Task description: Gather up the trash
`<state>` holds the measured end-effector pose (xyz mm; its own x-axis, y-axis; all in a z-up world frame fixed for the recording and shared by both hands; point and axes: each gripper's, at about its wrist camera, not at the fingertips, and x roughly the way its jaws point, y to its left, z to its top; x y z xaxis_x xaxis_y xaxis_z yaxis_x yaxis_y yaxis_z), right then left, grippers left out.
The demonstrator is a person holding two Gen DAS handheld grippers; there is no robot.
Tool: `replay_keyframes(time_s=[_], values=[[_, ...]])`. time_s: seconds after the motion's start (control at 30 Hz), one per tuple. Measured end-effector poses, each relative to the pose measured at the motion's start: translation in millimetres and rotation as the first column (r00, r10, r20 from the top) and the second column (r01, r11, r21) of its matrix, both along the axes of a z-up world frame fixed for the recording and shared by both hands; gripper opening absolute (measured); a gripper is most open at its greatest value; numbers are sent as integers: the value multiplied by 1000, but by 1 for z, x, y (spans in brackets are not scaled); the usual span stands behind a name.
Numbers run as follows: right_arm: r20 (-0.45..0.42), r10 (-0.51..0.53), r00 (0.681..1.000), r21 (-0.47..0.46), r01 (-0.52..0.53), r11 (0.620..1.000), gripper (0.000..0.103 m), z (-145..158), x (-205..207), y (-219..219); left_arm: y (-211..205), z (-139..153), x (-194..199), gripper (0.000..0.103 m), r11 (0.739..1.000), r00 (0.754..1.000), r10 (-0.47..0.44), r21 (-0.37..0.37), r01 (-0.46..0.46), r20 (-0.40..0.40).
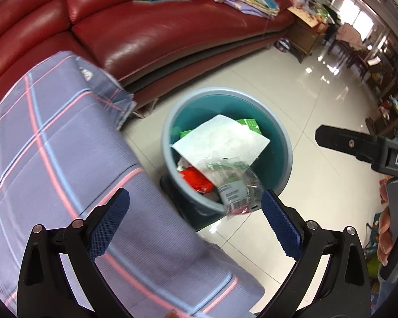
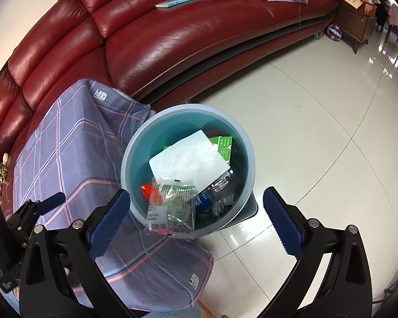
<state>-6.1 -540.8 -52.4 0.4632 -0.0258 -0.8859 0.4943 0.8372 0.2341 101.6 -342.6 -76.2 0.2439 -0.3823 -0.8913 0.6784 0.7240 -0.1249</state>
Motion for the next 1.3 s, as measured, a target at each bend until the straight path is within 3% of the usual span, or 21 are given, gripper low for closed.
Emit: replay_keyframes(time_s=[0.77,1.3], values=[[25,124,992,-125,-119,985,96,20,-45,75,96,43,-35,99,986,985,159,-68,-154,67],[27,216,976,-209,-206,956,96,35,-56,113,116,45,-57,99,982,981,182,-72,-177,71]])
